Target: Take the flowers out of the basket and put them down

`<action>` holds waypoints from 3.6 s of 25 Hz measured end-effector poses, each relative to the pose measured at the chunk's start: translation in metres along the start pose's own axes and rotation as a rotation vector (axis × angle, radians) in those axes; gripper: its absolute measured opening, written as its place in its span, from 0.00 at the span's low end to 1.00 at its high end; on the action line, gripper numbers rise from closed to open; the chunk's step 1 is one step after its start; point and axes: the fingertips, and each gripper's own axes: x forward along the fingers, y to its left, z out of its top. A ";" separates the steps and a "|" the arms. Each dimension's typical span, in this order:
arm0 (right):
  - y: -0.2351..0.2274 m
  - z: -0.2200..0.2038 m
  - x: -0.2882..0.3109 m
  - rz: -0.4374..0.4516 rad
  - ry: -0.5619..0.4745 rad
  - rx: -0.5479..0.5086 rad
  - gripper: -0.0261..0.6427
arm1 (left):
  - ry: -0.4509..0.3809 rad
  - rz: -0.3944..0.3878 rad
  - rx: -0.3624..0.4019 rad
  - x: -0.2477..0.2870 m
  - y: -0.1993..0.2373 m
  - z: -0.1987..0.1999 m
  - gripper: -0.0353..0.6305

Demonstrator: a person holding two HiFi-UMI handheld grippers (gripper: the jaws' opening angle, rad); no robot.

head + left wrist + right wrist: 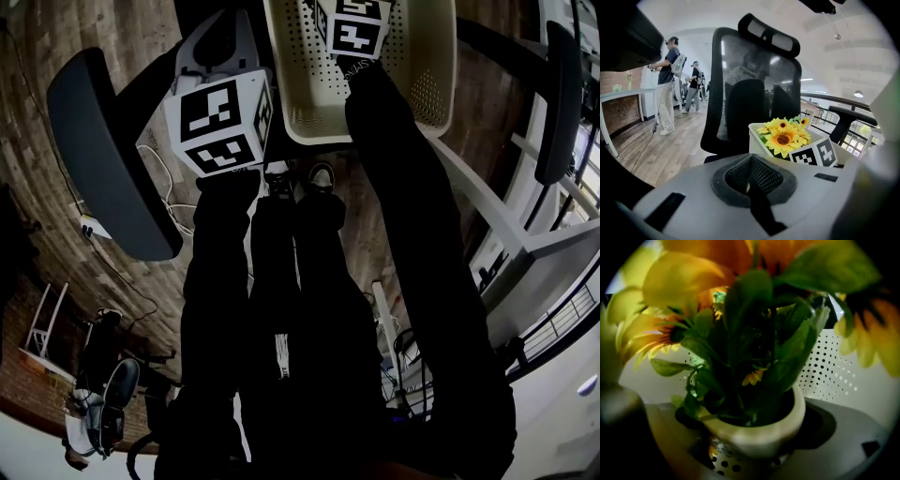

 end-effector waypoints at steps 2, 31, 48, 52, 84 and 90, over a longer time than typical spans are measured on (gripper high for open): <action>0.002 0.002 -0.004 0.015 -0.019 -0.001 0.87 | 0.000 0.004 0.000 -0.001 0.001 0.000 0.05; 0.000 0.245 -0.347 0.026 -0.307 0.055 0.87 | -0.133 0.022 0.013 -0.198 -0.096 0.195 0.05; -0.050 0.294 -0.624 -0.265 -0.356 0.170 0.87 | -0.204 -0.270 0.178 -0.359 -0.268 0.290 0.05; -0.046 0.303 -0.632 -0.391 -0.351 0.212 0.87 | -0.190 -0.394 0.214 -0.353 -0.269 0.304 0.05; -0.241 0.024 -1.104 -1.204 -0.365 0.491 0.87 | -0.123 -1.175 0.576 -0.566 -0.773 0.107 0.05; -0.261 -0.017 -1.119 -1.229 -0.332 0.527 0.87 | -0.079 -1.196 0.622 -0.566 -0.810 0.069 0.05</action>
